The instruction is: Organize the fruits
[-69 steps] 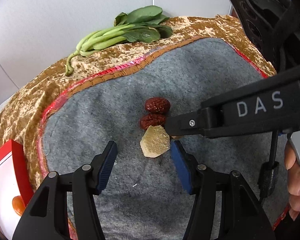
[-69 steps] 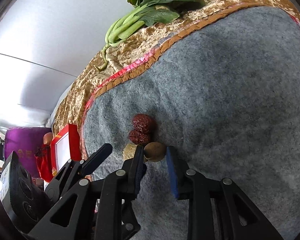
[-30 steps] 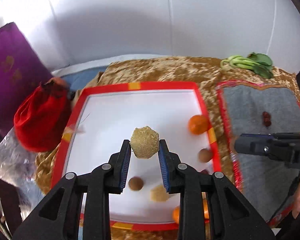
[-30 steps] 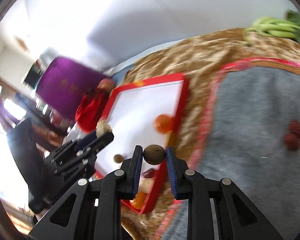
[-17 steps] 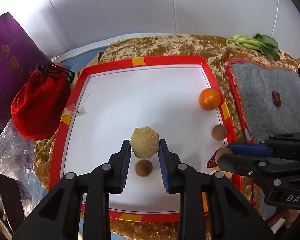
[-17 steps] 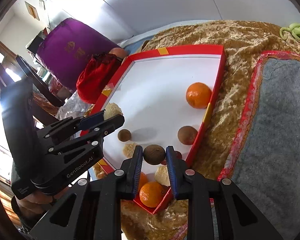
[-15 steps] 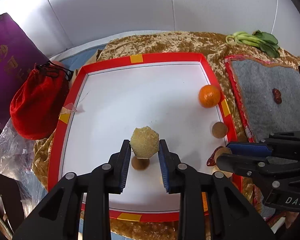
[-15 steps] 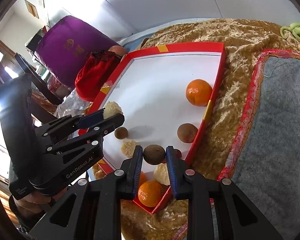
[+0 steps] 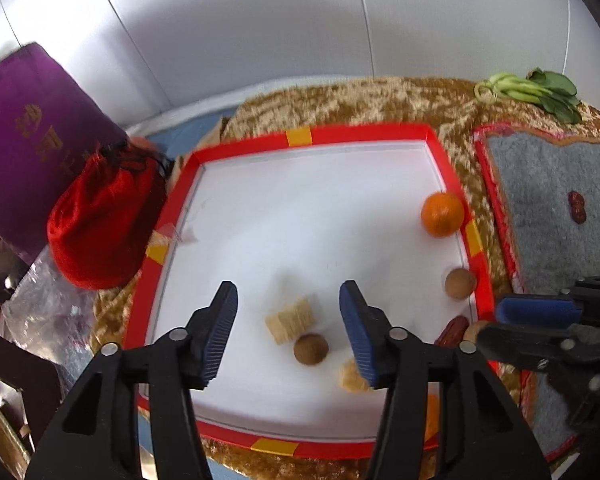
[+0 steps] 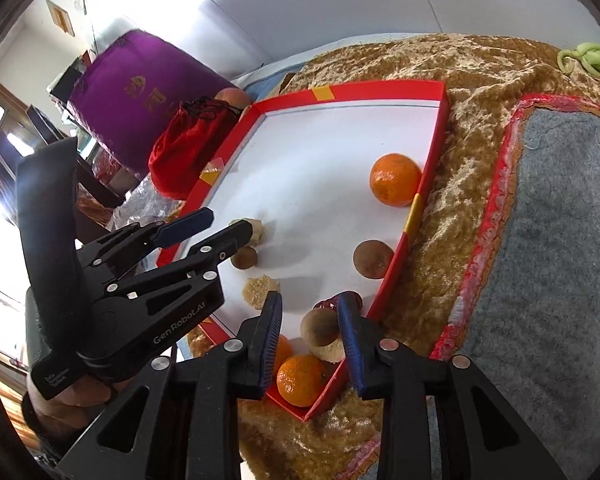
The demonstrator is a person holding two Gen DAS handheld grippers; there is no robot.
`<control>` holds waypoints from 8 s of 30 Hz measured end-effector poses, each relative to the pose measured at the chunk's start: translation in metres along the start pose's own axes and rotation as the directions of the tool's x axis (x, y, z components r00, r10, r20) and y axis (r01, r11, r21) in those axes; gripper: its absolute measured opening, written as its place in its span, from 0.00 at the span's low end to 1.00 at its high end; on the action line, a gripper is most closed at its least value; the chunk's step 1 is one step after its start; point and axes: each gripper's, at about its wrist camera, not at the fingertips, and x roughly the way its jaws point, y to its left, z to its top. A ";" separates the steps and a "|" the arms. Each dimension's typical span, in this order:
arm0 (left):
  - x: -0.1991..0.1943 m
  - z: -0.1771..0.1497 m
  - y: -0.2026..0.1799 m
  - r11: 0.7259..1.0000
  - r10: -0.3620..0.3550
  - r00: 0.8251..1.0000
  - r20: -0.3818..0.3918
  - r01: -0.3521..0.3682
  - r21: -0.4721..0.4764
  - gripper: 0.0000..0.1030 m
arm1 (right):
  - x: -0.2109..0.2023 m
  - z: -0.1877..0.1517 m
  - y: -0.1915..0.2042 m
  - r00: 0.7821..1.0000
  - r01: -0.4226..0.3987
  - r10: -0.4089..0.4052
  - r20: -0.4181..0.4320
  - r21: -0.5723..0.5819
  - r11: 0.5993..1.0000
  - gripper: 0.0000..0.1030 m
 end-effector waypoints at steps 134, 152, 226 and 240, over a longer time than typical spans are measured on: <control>-0.033 -0.031 0.030 0.979 -0.005 0.981 0.195 0.045 -0.197 0.27 | -0.036 0.009 0.002 0.989 0.051 -0.046 0.140 -0.031 0.998 0.27; -0.026 -0.020 0.023 0.973 0.120 0.972 0.204 -0.074 -0.218 0.27 | -0.040 0.003 0.023 0.985 0.035 -0.019 0.171 -0.090 0.995 0.27; -0.181 -0.042 0.015 0.948 0.267 0.892 0.364 -0.176 -0.264 0.97 | -0.156 -0.033 0.058 0.853 0.333 -0.243 0.461 -0.124 0.935 0.60; -0.287 -0.082 0.062 0.914 0.298 0.844 0.447 -0.116 -0.389 1.00 | -0.243 -0.108 0.164 0.754 0.438 -0.210 0.623 -0.238 0.867 0.88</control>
